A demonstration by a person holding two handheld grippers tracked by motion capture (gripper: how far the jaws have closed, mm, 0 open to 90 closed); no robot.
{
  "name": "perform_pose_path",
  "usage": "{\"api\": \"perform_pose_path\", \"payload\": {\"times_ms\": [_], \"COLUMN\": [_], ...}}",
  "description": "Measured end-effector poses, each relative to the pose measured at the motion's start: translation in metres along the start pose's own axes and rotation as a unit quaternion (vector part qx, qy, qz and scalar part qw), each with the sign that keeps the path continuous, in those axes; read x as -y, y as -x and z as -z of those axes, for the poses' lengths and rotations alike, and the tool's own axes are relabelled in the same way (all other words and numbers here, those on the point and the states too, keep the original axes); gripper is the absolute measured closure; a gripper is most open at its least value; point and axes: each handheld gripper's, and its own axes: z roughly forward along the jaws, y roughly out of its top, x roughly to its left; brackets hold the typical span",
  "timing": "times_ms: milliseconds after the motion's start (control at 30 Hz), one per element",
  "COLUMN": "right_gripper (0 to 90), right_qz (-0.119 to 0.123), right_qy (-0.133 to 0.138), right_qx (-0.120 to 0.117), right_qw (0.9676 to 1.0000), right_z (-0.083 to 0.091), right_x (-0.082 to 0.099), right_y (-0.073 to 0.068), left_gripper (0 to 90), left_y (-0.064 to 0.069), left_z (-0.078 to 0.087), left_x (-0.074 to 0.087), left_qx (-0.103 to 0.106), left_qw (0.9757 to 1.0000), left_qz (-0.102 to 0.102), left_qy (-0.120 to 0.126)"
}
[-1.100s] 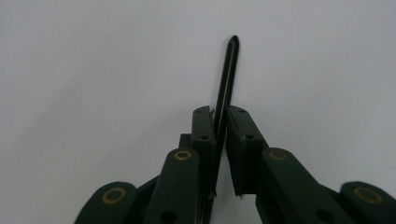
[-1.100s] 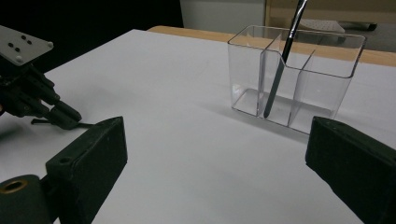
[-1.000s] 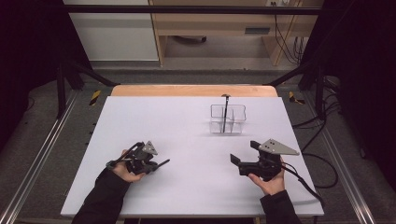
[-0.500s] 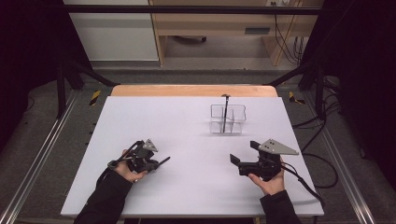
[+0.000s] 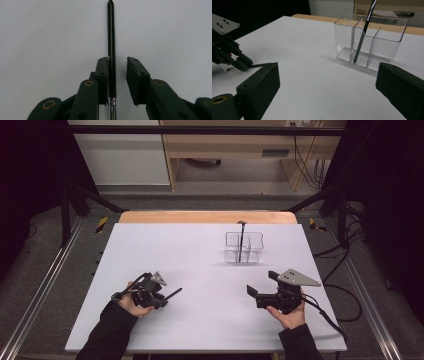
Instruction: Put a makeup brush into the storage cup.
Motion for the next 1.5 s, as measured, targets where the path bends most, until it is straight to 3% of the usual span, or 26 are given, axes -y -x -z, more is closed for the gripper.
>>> {"api": "perform_pose_path", "payload": {"times_ms": [267,433,667,1267,1500], "right_gripper": [6.0,5.8,5.8,5.8,5.9], "right_qz": [0.0,-0.001,-0.001,-0.001,0.0], "right_qy": [-0.001,-0.002,-0.002,-0.008,-0.01], "right_qx": [0.0,0.0,-0.002,-0.003,-0.004], "right_qw": [1.0,1.0,1.0,1.0,0.9999], "right_z": [0.0001,-0.0008,-0.0015,-0.0027,-0.0032], "right_x": [0.0,0.0002,0.0003,0.0008,0.001], "right_y": [0.0,-0.0001,-0.0004,-0.0006,-0.0006], "left_gripper": [75.1,78.4,81.7,83.2,83.3], "left_y": [-0.001,0.004,0.0063,0.007,0.0076], "left_z": [0.003,0.0025,0.002,0.0021,0.0065], "left_x": [0.0058,0.0033,0.0003,-0.0005,-0.0005], "left_qx": [0.001,-0.014,-0.019,-0.021,-0.019], "left_qw": [0.9999,0.9996,0.9991,0.9987,0.9991], "left_qz": [0.005,-0.007,-0.014,-0.027,-0.034], "left_qy": [-0.011,-0.023,-0.035,-0.037,-0.018]}}
